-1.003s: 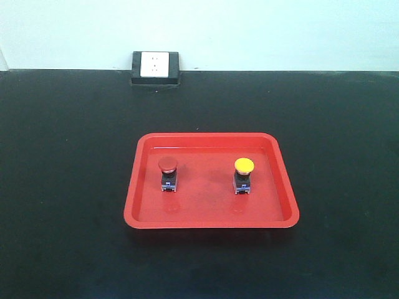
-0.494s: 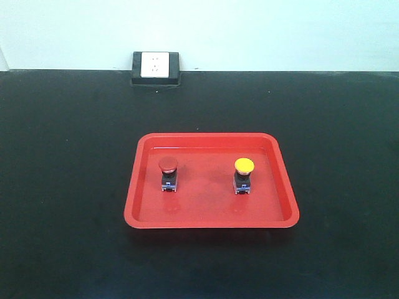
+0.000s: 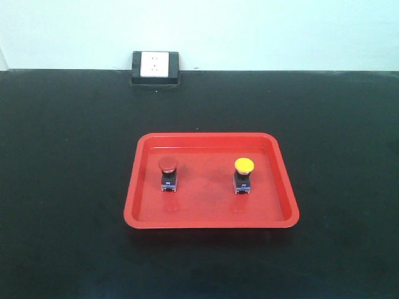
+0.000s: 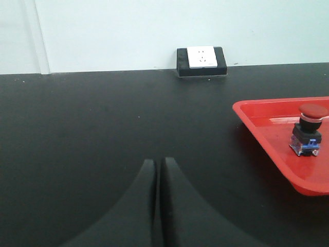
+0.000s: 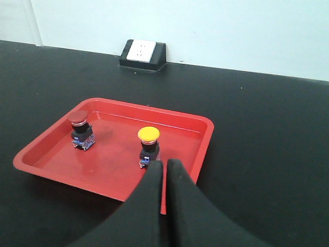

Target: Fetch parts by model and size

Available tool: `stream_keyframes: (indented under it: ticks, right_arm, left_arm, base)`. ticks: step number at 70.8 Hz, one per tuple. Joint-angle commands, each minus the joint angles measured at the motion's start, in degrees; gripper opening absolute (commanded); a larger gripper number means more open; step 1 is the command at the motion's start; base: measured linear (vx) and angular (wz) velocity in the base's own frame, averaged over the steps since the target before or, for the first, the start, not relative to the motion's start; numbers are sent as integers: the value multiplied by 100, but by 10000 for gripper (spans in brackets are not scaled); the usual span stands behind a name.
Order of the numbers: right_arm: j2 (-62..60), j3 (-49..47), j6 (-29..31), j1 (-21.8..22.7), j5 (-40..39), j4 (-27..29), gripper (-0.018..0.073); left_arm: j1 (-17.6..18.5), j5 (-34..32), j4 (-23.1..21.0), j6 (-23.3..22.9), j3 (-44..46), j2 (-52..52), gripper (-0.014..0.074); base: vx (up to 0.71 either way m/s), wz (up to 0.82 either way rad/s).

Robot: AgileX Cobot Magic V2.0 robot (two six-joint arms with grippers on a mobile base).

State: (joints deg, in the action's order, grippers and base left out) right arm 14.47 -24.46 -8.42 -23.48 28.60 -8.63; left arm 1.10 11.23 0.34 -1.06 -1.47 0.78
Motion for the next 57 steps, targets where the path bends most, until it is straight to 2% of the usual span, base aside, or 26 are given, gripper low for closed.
stream_keyframes:
  ticks: [1,57]
  right_arm:
    - [68,-153,34,26,-368,-76,-10]
    - [68,-153,34,26,-344,-77,-10]
  left_arm:
    - [-9,-449,-172,19,-41,71,-4]
    - [-9,-469,-161,19,-41,71,-4]
  base:
    - [0,0]
    - [0,0]
